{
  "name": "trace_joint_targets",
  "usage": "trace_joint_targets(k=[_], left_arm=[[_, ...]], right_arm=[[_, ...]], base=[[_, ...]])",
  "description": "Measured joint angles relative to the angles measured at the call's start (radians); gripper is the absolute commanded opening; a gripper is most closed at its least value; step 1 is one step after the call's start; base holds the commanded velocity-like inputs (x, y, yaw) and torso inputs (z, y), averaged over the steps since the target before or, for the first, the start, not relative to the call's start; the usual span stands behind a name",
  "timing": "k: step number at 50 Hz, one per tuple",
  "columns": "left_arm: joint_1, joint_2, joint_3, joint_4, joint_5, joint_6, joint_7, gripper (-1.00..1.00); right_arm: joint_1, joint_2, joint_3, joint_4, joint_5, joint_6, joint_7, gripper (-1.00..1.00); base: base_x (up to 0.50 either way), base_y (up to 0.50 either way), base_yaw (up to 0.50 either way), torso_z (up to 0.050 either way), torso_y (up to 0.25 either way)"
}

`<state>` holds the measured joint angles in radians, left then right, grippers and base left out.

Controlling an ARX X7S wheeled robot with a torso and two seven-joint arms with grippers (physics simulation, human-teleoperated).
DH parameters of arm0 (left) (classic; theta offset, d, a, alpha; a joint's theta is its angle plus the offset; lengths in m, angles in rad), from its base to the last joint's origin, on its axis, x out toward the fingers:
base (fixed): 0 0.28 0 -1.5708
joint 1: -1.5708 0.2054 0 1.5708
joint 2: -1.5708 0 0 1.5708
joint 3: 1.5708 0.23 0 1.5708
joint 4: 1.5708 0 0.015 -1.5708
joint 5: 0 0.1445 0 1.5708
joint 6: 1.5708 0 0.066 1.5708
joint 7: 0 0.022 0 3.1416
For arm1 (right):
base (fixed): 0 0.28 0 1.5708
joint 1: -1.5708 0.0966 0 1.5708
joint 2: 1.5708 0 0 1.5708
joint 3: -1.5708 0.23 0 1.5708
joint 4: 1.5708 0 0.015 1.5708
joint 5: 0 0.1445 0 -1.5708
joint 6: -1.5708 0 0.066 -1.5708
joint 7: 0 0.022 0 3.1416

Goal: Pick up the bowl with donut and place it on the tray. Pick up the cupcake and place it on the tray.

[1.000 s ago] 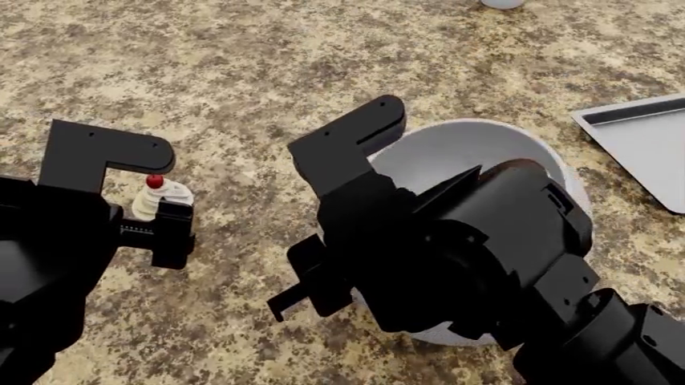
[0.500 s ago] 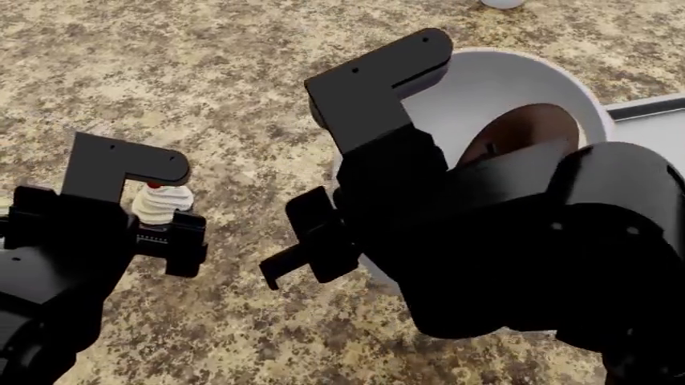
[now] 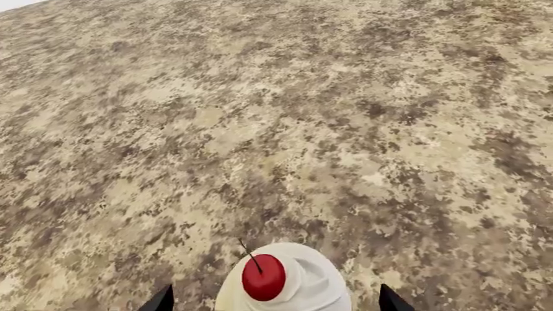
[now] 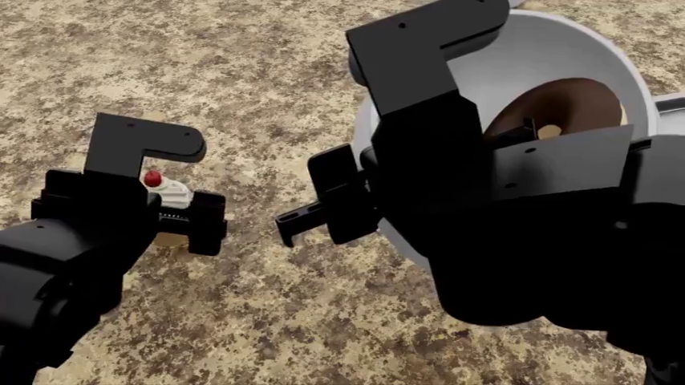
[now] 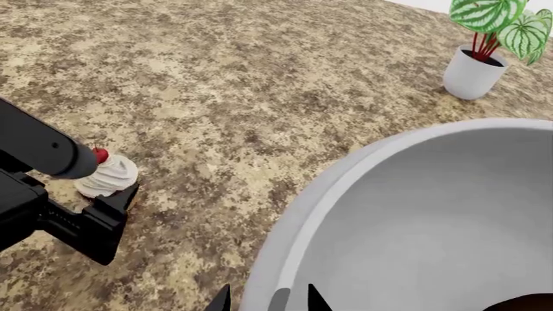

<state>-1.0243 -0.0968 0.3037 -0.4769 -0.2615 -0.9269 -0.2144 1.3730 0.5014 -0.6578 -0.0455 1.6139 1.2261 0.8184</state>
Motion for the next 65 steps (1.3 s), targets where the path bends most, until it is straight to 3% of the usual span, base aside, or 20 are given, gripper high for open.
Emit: trace_joint_targets(k=[7,17,18,34,42,55,65], left_arm=[[-0.022,0.017,0.001,-0.085,-0.019,0.042,0.030,1.00],[-0.094,0.039,-0.011,-0.355,-0.026,0.156,0.032,1.00],[-0.102,0.040,-0.011,-0.384,-0.024,0.171,0.030,-1.00],[-0.166,0.051,-0.002,-0.570,-0.020,0.280,0.016,-1.00],[-0.015,0.055,-0.062,-0.158,0.157,0.088,0.034,-1.00],[0.119,0.028,-0.081,0.445,0.258,-0.202,0.024,-1.00],[0.166,0.010,-0.085,0.709,0.274,-0.336,0.016,-1.00]], right_arm=[[-0.008,0.005,-0.005,0.006,-0.023,-0.017,-0.023,-1.00],[-0.014,0.011,-0.005,0.000,-0.029,-0.030,-0.028,-1.00],[-0.015,0.011,-0.005,0.000,-0.030,-0.031,-0.029,-1.00],[-0.019,0.012,-0.009,-0.006,-0.039,-0.047,-0.038,-1.00],[-0.025,0.025,-0.007,-0.033,-0.048,-0.059,-0.032,-1.00],[-0.039,0.041,-0.002,-0.061,-0.065,-0.083,-0.025,-1.00],[-0.051,0.053,0.002,-0.078,-0.069,-0.098,-0.022,-1.00]], base=[[0.00,0.00,0.00,0.000,0.000],[0.00,0.00,0.00,0.000,0.001],[0.00,0.00,0.00,0.000,0.000],[0.00,0.00,0.00,0.000,0.000],[0.00,0.00,0.00,0.000,0.000],[0.00,0.00,0.00,0.000,0.001],[-0.01,-0.05,0.00,0.000,0.001]])
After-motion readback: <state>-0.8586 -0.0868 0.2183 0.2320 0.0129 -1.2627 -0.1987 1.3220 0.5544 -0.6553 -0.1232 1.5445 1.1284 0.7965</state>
